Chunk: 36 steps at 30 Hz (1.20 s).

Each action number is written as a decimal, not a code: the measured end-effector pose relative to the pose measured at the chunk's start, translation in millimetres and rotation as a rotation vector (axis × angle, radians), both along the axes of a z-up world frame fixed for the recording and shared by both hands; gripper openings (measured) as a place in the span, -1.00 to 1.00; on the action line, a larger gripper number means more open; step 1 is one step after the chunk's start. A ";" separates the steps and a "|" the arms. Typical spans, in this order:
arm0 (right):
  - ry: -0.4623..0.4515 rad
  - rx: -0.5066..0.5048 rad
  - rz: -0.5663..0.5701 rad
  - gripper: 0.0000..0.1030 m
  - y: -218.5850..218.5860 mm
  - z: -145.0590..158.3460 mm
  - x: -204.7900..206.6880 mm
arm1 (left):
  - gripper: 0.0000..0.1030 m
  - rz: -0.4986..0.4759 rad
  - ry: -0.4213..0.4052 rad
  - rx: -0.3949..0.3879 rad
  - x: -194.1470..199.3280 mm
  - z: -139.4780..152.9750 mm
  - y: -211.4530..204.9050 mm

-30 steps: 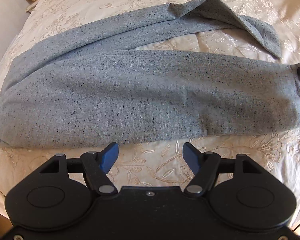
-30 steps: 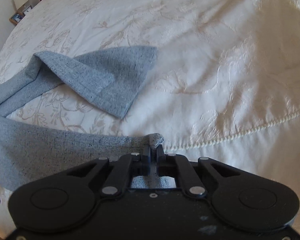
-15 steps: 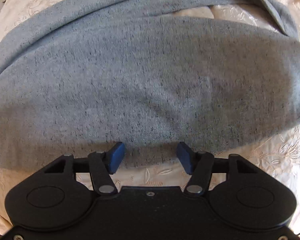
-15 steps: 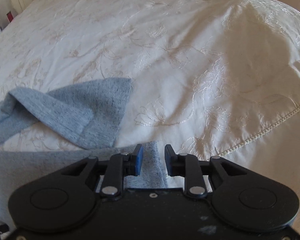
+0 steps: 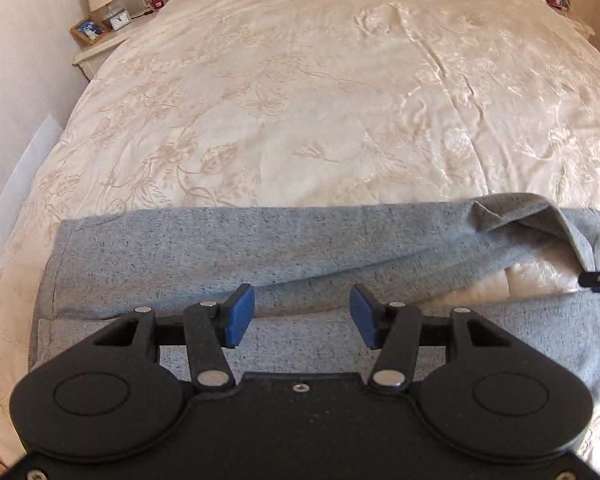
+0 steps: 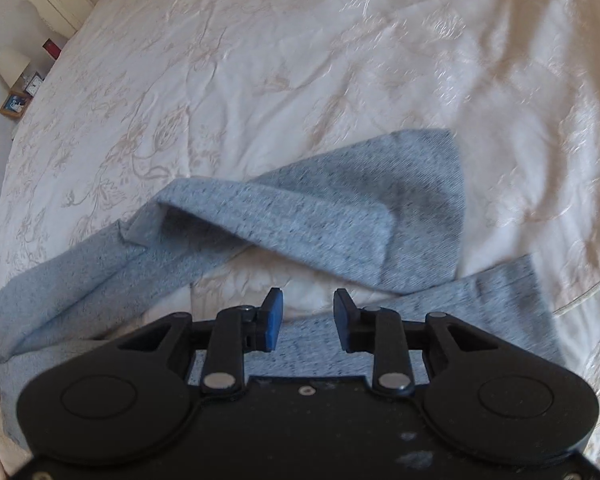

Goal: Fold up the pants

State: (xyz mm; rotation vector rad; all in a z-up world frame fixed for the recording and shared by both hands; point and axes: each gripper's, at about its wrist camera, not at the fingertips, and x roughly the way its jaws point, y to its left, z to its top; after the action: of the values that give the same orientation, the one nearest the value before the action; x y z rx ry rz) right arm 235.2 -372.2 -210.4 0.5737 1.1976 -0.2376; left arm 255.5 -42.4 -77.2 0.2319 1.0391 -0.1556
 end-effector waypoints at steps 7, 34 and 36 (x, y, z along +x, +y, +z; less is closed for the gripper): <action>0.042 -0.169 -0.065 -0.43 -8.2 -12.5 50.8 | 0.16 0.021 0.023 0.031 11.1 -9.9 31.3; -0.121 -0.261 0.059 -0.35 -89.8 31.3 34.0 | 0.16 -0.106 0.063 -0.040 36.3 -40.8 -38.1; -0.107 -0.334 0.235 -0.33 -74.8 29.7 43.7 | 0.16 -0.110 0.075 -0.033 32.8 -43.6 -41.5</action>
State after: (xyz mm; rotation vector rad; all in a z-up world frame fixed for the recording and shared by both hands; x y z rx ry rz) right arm 278.9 -447.0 -180.8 0.1509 1.0815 -0.1989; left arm 288.3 -83.9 -120.7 0.2544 1.0980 -0.2824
